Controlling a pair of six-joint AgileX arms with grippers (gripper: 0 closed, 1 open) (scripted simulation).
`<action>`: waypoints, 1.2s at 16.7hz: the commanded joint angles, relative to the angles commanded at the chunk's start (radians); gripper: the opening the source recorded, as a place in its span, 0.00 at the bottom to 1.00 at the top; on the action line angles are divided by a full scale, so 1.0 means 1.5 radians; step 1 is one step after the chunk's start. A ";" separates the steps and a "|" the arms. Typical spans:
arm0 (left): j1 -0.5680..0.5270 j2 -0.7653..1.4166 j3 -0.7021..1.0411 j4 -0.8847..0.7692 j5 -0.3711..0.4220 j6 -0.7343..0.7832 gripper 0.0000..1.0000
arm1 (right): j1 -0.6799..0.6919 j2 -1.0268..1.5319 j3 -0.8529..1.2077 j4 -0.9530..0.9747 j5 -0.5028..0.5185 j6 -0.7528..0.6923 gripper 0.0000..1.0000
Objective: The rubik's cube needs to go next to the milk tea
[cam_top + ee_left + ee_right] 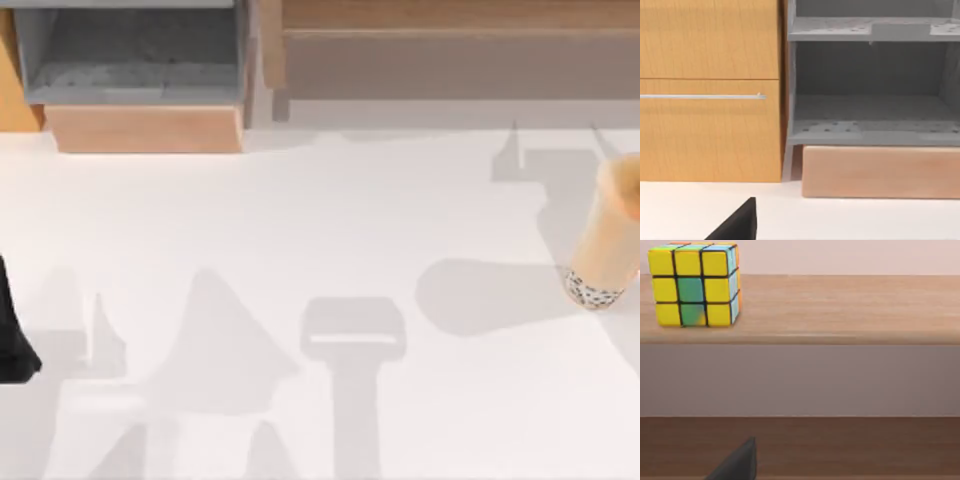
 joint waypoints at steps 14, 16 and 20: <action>0.000 0.000 0.000 0.000 0.000 0.000 1.00 | 0.106 0.441 0.397 0.040 0.105 0.007 1.00; 0.000 0.000 0.000 0.000 0.000 0.000 1.00 | 0.103 0.439 0.393 0.039 0.104 0.007 1.00; 0.000 0.000 0.000 0.000 0.000 0.000 1.00 | 0.095 0.459 0.431 0.023 0.094 0.007 1.00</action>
